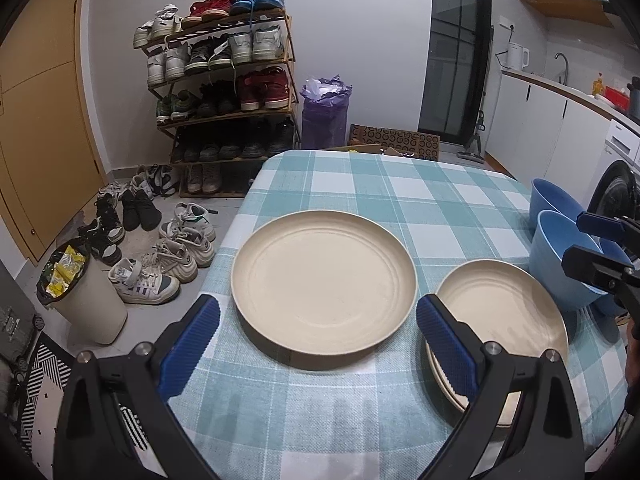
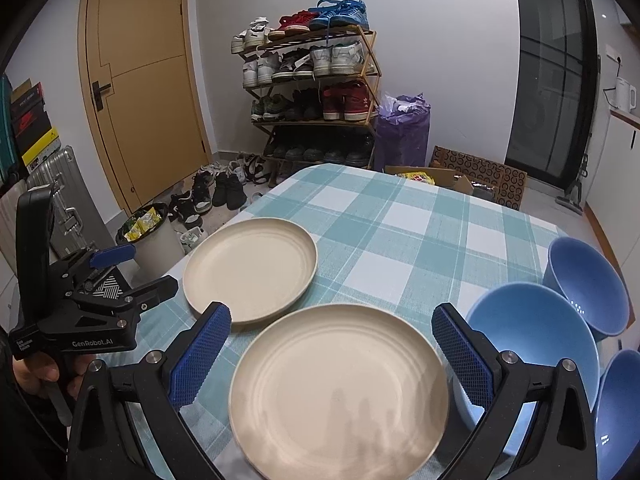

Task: Organize plates and bowls
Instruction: 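Pull both tools back from the plate stack, then move both tools to the rim of the separate cream plate, then close both grippers on the cream plate's rim, then lift the cream plate and carry it toward the stack beside the blue bowls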

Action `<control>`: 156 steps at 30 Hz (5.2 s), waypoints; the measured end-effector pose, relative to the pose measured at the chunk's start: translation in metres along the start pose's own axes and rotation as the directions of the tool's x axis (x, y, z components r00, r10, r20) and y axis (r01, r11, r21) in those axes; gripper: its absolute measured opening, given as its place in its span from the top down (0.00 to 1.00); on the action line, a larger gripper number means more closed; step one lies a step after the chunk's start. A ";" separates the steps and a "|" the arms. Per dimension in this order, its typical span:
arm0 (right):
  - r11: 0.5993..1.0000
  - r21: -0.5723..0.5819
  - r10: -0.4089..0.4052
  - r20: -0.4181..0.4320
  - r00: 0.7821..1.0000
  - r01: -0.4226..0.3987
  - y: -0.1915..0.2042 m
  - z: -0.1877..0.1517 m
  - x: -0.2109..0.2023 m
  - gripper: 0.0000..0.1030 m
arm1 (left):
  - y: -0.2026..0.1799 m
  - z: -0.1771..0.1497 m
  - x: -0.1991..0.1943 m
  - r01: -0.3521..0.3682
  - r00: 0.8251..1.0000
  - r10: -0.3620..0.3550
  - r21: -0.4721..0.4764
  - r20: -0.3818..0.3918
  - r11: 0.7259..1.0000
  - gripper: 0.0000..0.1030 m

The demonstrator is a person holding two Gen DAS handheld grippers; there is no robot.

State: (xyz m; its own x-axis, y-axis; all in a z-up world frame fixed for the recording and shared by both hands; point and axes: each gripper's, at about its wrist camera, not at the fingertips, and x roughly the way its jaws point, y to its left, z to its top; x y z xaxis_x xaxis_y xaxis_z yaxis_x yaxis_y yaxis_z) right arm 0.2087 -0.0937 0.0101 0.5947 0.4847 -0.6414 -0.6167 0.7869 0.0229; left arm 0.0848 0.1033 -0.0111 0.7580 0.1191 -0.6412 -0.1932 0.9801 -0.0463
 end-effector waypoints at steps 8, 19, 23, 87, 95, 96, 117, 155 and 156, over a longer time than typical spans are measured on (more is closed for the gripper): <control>1.000 -0.018 0.007 -0.004 1.000 -0.007 0.005 0.019 0.014 0.01 | 0.006 0.005 0.008 -0.032 0.999 0.032 0.002 -0.001 0.999 0.03; 1.000 0.020 -0.014 -0.060 0.998 0.015 0.005 0.030 0.048 0.01 | 0.022 0.009 0.026 -0.042 0.999 0.041 -0.038 -0.031 0.998 0.03; 1.000 0.020 -0.014 -0.075 0.997 0.015 0.007 0.034 0.059 0.01 | 0.030 0.011 0.035 -0.053 0.998 0.051 -0.056 -0.042 0.997 0.03; 0.996 -0.008 0.081 -0.365 0.927 -0.090 0.029 0.033 0.219 0.43 | 0.073 -0.006 0.116 -0.060 0.974 0.022 -0.161 -0.227 0.985 0.45; 0.996 -0.038 0.063 -0.359 0.931 -0.082 0.032 0.030 0.217 0.56 | 0.068 -0.007 0.116 -0.030 0.975 -0.004 -0.150 -0.221 0.988 0.63; 0.996 -0.041 0.060 -0.356 0.932 -0.080 0.033 0.030 0.216 0.57 | 0.068 -0.007 0.115 -0.027 0.975 -0.007 -0.152 -0.220 0.988 0.64; 0.996 -0.083 -0.002 -0.327 0.945 -0.027 0.032 0.026 0.210 0.76 | 0.066 -0.009 0.108 -0.036 0.978 0.007 -0.140 -0.207 0.989 0.79; 0.996 -0.084 -0.027 -0.173 0.985 0.013 0.025 0.043 0.119 0.77 | 0.037 0.011 0.044 -0.010 0.997 0.003 -0.102 -0.073 0.995 0.79; 0.996 -0.083 -0.029 -0.169 0.985 0.015 0.024 0.043 0.115 0.77 | 0.035 0.012 0.043 -0.008 0.997 0.001 -0.102 -0.071 0.995 0.79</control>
State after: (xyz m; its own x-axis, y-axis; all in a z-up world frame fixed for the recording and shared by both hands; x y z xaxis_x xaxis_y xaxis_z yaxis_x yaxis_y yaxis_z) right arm 0.2844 -0.0023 -0.0304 0.5165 0.3904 -0.7621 -0.6482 0.7598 -0.0501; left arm 0.1183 0.1447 -0.0311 0.7118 0.1087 -0.6939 -0.2618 0.9578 -0.1185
